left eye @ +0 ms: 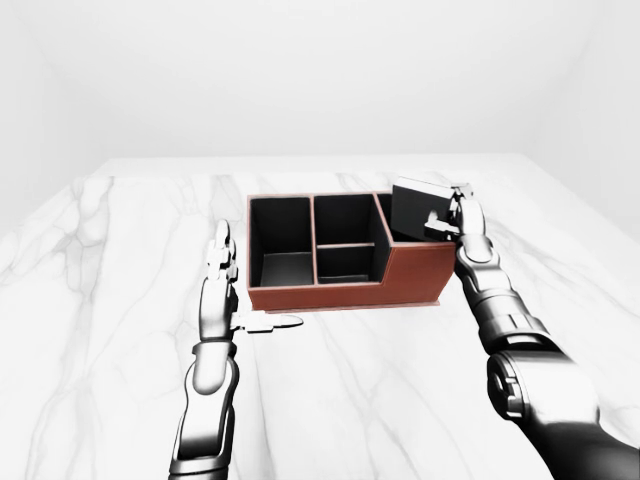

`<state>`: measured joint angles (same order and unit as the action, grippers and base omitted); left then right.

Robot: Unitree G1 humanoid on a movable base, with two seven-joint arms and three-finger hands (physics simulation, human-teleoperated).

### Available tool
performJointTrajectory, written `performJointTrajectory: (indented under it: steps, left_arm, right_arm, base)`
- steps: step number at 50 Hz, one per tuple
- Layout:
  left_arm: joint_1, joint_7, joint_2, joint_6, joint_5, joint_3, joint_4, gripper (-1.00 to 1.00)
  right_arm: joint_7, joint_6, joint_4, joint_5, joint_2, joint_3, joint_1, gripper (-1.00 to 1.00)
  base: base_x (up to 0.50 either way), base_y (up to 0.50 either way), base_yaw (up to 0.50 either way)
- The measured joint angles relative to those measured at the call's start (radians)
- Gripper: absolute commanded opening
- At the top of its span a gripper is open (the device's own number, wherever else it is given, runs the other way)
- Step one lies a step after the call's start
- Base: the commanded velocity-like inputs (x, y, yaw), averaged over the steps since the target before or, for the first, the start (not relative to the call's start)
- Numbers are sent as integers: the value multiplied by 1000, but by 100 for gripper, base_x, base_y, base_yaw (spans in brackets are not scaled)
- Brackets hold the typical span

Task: Pick up the book and place it in the right compartment of the caddy.

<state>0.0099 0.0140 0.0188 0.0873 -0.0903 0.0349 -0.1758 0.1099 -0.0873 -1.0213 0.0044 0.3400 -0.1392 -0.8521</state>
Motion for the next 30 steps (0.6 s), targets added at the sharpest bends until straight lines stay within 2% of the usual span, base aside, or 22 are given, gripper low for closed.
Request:
performJointTrajectory:
  steps: [1,2,25,30]
  left_arm:
    - [0,0,0,0,0,0,0,100]
    - [0,0,0,0,0,0,0,100]
    - [-4,-1,1,0,1,1,10,100]
    - [-4,-1,1,0,0,1,8,100]
  right_arm:
    - [0,0,0,-1,0,0,0,22]
    - [5,0,1,-6,0,-4,1,100]
    - [-5,0,21,-1,1,-19,-12,100]
    - [-4,0,92,1,4,-21,2,100]
  base:
    - [0,0,0]
    - [0,0,0]
    - [0,0,0]
    - [0,0,0]
